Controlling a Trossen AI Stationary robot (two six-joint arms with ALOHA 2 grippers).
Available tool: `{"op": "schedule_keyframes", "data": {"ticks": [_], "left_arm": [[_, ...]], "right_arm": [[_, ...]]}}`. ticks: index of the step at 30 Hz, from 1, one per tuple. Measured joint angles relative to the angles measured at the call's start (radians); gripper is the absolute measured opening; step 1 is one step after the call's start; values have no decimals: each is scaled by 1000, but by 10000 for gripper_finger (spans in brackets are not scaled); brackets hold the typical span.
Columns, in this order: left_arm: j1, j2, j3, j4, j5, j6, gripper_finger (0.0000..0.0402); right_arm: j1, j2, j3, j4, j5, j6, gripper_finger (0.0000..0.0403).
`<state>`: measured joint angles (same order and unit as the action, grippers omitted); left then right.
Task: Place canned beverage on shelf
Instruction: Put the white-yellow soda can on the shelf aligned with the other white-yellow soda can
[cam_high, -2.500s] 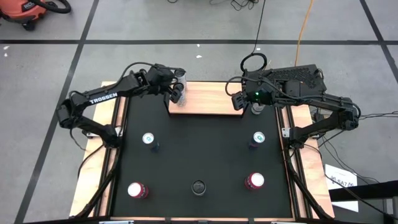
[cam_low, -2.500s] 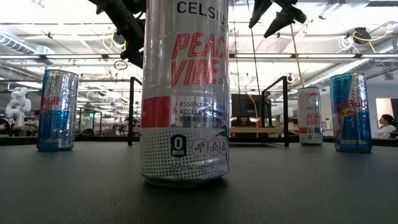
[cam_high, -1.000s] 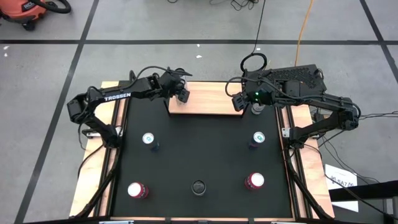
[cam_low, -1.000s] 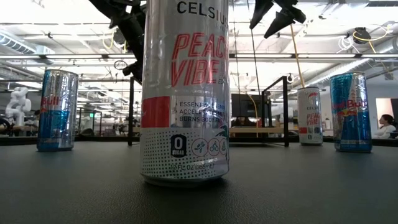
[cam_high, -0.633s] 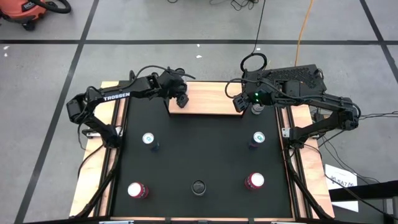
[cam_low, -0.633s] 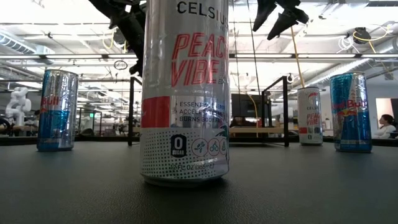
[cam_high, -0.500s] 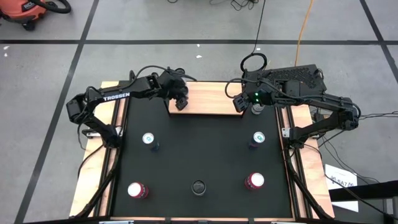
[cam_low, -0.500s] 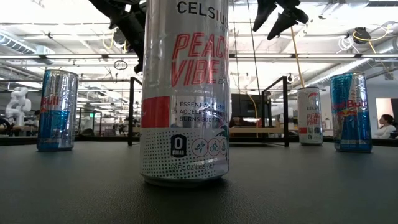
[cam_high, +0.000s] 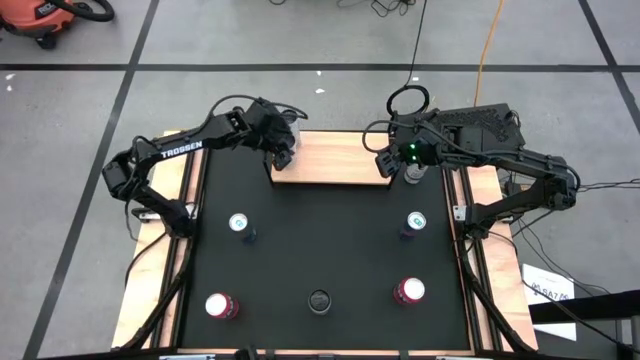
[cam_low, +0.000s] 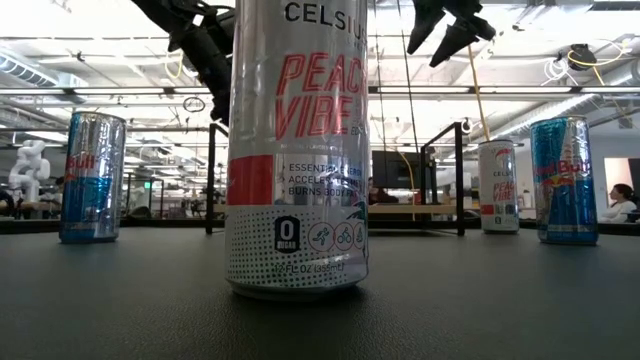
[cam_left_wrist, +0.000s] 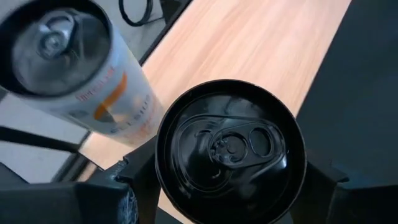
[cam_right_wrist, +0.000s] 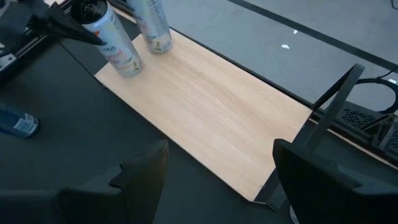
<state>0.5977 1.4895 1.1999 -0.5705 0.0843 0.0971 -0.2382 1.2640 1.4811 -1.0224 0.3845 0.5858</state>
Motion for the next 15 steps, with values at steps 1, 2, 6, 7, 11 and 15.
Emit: {"op": "schedule_keyframes", "data": {"ticks": [1, 2, 6, 7, 11, 15], "left_arm": [[5, 0, 0, 1, 9, 15, 251], [10, 0, 0, 1, 18, 23, 251], [28, 0, 0, 3, 21, 32, 251], [31, 0, 0, 3, 23, 32, 251], [37, 5, 0, 11, 46, 32, 251], [37, 14, 0, 22, 73, 14, 251]], "right_arm": [[-4, 0, 0, 0, 1, 0, 281], [-8, 0, 0, 0, 1, 0, 281], [-19, 0, 0, 0, 1, 2, 281], [-21, 0, 0, 0, 1, 1, 281], [-31, 0, 0, 1, 3, 3, 281], [-31, 0, 0, 7, 4, 0, 288]]}}
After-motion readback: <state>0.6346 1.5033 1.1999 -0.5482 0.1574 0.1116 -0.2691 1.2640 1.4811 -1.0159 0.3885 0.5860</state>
